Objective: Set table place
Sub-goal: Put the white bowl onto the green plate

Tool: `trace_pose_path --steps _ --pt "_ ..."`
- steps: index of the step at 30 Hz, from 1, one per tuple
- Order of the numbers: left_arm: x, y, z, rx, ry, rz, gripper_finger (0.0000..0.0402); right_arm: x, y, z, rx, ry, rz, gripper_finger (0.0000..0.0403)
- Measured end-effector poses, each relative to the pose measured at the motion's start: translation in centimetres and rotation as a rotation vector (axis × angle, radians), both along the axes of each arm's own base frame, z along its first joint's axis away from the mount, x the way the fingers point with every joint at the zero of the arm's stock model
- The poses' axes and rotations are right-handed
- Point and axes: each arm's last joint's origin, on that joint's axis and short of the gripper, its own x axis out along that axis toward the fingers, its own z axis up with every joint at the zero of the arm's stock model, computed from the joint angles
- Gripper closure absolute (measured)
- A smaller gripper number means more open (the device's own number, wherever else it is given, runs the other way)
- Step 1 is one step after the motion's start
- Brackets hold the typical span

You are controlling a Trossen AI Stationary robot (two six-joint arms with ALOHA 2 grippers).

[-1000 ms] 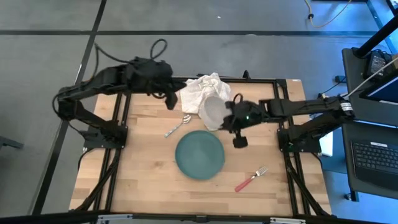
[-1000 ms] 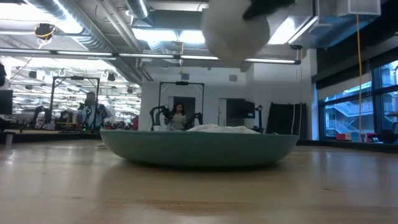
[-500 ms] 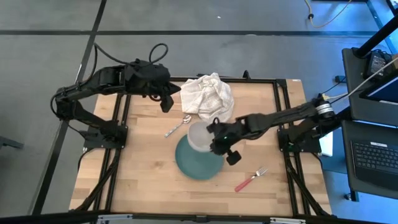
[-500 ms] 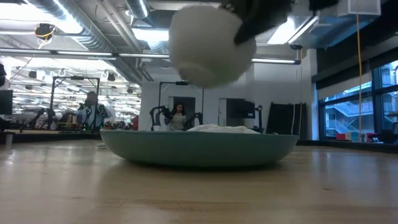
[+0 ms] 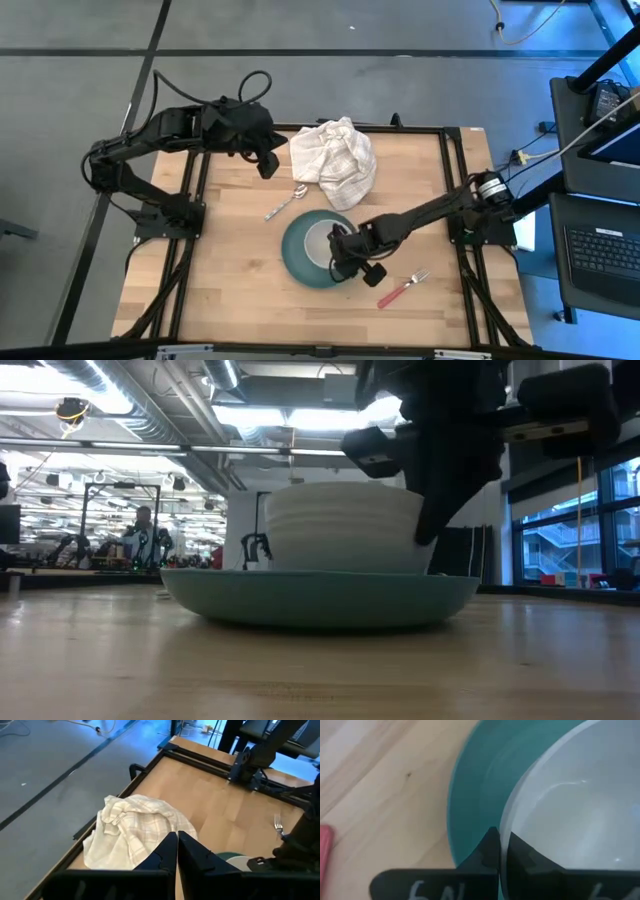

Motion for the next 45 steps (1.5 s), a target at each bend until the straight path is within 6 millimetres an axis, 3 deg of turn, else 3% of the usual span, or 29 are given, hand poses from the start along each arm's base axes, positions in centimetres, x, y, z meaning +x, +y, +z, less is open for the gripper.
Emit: trace_pose_path --steps 7,18,37,45 --pt "-0.1 0.2 -0.1 0.001 0.007 0.011 0.0399 -0.2 0.7 -0.2 -0.079 -0.024 -0.010 0.0397" --pt "-0.1 0.3 0.0 0.002 0.007 0.017 0.0400 0.8 0.8 0.3 -0.042 -0.126 -0.018 0.0397" --pt "-0.1 0.3 0.0 0.002 0.006 0.017 0.0393 0.6 0.7 0.2 -0.011 -0.091 -0.008 0.0396" --pt "-0.1 0.3 0.0 0.001 0.006 0.017 0.0397 1.1 0.7 -1.5 -0.048 -0.057 -0.014 0.0395"
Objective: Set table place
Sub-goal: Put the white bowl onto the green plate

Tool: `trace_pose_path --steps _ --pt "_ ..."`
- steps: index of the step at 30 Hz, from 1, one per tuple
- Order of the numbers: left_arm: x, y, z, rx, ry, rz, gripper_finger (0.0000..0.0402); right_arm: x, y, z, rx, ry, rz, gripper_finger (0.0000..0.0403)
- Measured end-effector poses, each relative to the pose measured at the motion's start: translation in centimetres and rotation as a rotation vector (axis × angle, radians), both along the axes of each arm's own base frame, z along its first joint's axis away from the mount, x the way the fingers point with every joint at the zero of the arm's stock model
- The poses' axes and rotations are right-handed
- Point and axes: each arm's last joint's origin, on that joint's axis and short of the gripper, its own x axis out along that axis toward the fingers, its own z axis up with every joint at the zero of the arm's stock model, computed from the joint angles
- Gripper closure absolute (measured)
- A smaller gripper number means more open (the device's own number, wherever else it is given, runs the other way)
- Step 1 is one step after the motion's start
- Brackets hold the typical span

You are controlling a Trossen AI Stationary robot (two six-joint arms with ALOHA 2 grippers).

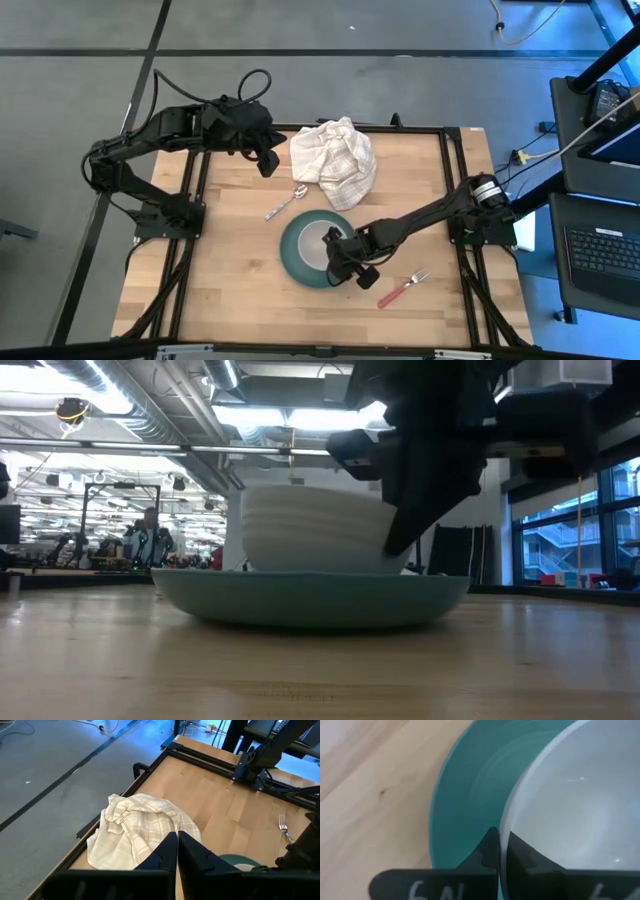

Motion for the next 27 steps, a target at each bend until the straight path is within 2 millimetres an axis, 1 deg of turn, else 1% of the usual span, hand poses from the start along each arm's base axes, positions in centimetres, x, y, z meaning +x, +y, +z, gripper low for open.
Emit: trace_pose_path --steps 3,8,13,20,24,27 --pt "0.0 0.0 0.0 0.000 0.000 0.000 0.0400 0.1 -0.1 -0.1 -0.050 -0.016 -0.024 0.0394" --pt "0.0 0.0 0.0 0.000 0.000 0.000 0.0394 0.1 -0.2 -0.1 -0.058 -0.014 -0.033 0.0391" --pt "0.0 0.0 0.0 0.000 0.000 0.000 0.0394 0.1 -0.2 0.0 -0.054 0.007 -0.033 0.0362" --pt "0.0 0.0 0.0 0.001 0.000 0.000 0.0400 0.8 0.1 1.8 -0.046 -0.013 -0.034 0.0319" --pt "0.0 0.0 0.0 0.001 0.000 0.000 0.0394 1.0 0.1 2.6 -0.055 -0.005 -0.036 0.0308" --pt "0.0 0.0 0.0 0.001 0.001 0.000 0.0392 1.1 0.0 4.0 -0.108 0.004 -0.056 0.0305"
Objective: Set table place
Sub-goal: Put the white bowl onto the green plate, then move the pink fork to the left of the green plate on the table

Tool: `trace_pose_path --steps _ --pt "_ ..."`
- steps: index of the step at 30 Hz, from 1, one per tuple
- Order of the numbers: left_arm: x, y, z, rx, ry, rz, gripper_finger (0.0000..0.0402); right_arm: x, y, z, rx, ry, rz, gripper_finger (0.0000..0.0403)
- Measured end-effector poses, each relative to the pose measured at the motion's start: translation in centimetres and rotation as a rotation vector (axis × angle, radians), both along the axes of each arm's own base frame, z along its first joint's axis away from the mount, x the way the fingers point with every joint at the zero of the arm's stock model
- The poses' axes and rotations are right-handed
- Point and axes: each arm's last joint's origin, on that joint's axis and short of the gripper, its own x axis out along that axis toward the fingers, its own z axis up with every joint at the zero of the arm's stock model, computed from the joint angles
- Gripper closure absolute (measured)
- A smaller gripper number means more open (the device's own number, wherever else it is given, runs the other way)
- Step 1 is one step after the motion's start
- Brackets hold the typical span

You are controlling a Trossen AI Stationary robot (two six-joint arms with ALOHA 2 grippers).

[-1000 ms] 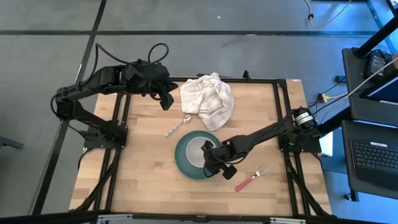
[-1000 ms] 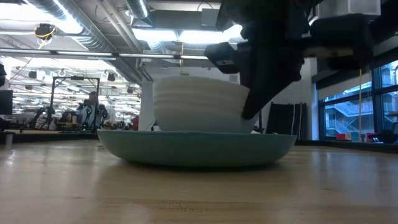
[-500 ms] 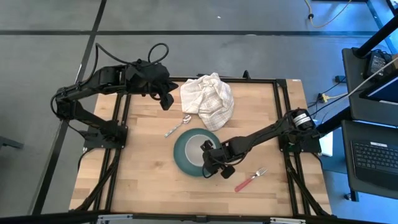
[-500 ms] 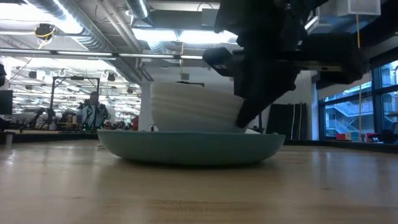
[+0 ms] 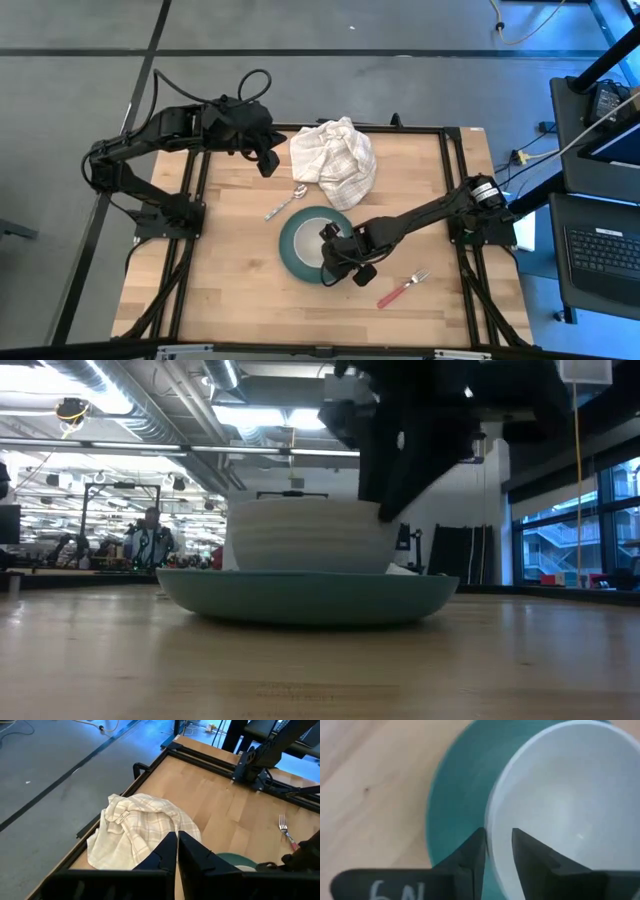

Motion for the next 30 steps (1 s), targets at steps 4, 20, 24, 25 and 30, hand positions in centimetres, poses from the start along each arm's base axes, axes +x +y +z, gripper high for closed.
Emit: trace_pose_path --steps 4,20,24,25,30 --pt "0.0 0.0 0.0 -0.009 -0.003 0.006 0.0396 0.3 -0.1 3.2 -0.032 -0.001 -0.101 0.0304" --pt "-1.6 -0.6 -1.9 -0.203 0.173 0.149 0.0387 -3.1 -1.7 15.3 0.329 0.217 -0.792 0.0304" --pt "-1.3 -1.1 -2.8 -0.231 0.223 0.155 0.0384 -3.8 -0.9 15.1 0.368 0.254 -1.009 0.0304" --pt "-1.3 -1.3 -3.1 -0.231 0.232 0.148 0.0384 -3.9 -0.5 14.9 0.376 0.263 -1.048 0.0304" --pt "-0.7 -1.9 -5.6 -0.238 0.323 0.137 0.0387 -4.4 0.8 13.1 0.380 0.335 -1.238 0.0304"
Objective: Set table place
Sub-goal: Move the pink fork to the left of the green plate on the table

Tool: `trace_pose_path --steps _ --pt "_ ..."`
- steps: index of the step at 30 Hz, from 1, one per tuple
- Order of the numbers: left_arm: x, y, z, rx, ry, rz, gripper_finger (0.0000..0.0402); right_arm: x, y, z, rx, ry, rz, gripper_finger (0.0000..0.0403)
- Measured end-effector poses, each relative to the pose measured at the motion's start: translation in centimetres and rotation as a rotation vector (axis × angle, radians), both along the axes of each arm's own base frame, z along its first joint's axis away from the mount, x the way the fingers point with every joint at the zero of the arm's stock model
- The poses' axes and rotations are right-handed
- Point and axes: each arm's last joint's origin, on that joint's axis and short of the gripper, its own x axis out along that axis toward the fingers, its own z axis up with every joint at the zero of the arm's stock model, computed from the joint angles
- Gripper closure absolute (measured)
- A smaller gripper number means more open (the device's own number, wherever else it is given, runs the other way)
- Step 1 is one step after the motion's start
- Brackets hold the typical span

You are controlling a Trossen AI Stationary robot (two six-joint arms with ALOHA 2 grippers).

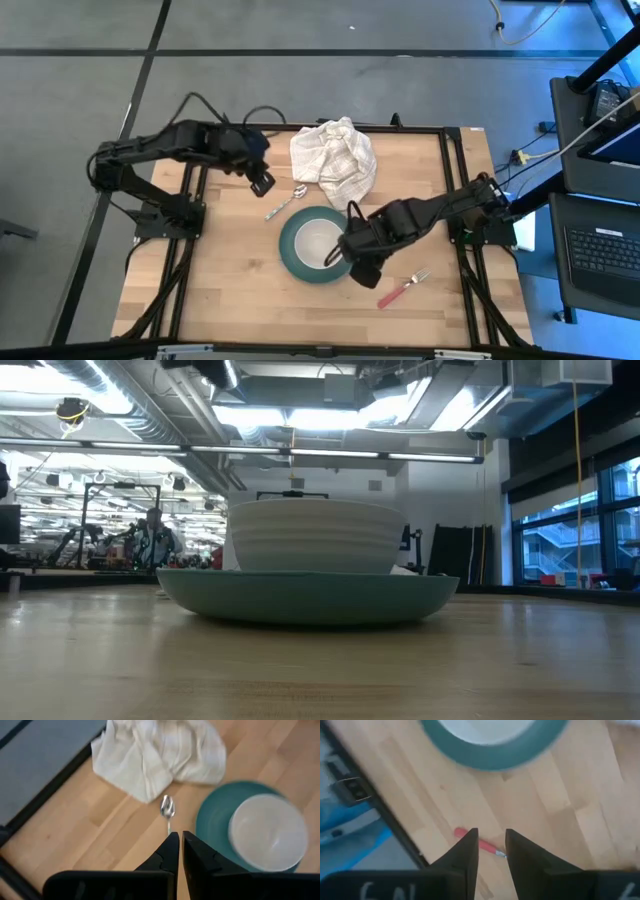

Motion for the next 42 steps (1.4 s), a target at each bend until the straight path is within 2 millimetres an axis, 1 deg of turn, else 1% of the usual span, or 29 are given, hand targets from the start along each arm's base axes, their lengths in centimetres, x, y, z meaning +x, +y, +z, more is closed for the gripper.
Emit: trace_pose_path --steps 5,8,12,14,18,21,24,26,30,34,37,42 --pt "0.4 -0.1 -3.2 -0.040 0.100 0.010 0.0384 0.0 0.1 -1.4 -0.013 0.045 -0.108 0.0304" --pt "0.7 -0.1 -5.0 -0.060 0.124 0.015 0.0386 0.0 -0.2 -2.3 -0.024 0.079 -0.167 0.0304" --pt "0.7 -0.1 -6.7 -0.067 0.173 0.014 0.0394 -0.3 -0.1 -3.5 0.009 0.168 -0.274 0.0304" --pt "0.7 -0.1 -7.3 -0.068 0.194 0.014 0.0398 -0.8 0.8 -4.2 0.010 0.202 -0.247 0.0304" --pt "0.7 -0.2 -7.9 -0.082 0.202 0.002 0.0399 -2.1 3.4 -6.0 0.008 0.237 -0.089 0.0304" --pt "0.8 -0.2 -8.3 -0.104 0.205 -0.010 0.0393 -3.0 5.3 -7.4 0.063 0.271 -0.019 0.0304" --pt "1.1 -0.3 -9.1 -0.097 0.193 -0.057 0.0384 -3.9 7.2 -8.8 0.131 0.296 0.004 0.0304" --pt "1.5 -0.3 -9.9 -0.129 0.172 -0.087 0.0378 -4.5 8.4 -9.6 0.159 0.299 -0.012 0.0304" --pt "2.0 -0.3 -11.9 -0.182 0.133 -0.180 0.0363 -5.5 10.6 -10.4 0.186 0.264 -0.033 0.0304" --pt "1.7 0.1 -13.9 -0.195 0.169 -0.165 0.0346 -6.5 11.7 -11.0 0.097 0.189 0.007 0.0304" --pt "1.2 0.4 -15.1 -0.202 0.200 -0.145 0.0337 -7.1 12.2 -11.2 0.073 0.185 0.032 0.0304" --pt "1.2 1.0 -16.9 -0.208 0.168 -0.118 0.0336 -8.2 12.7 -12.2 0.028 0.182 0.094 0.0304"
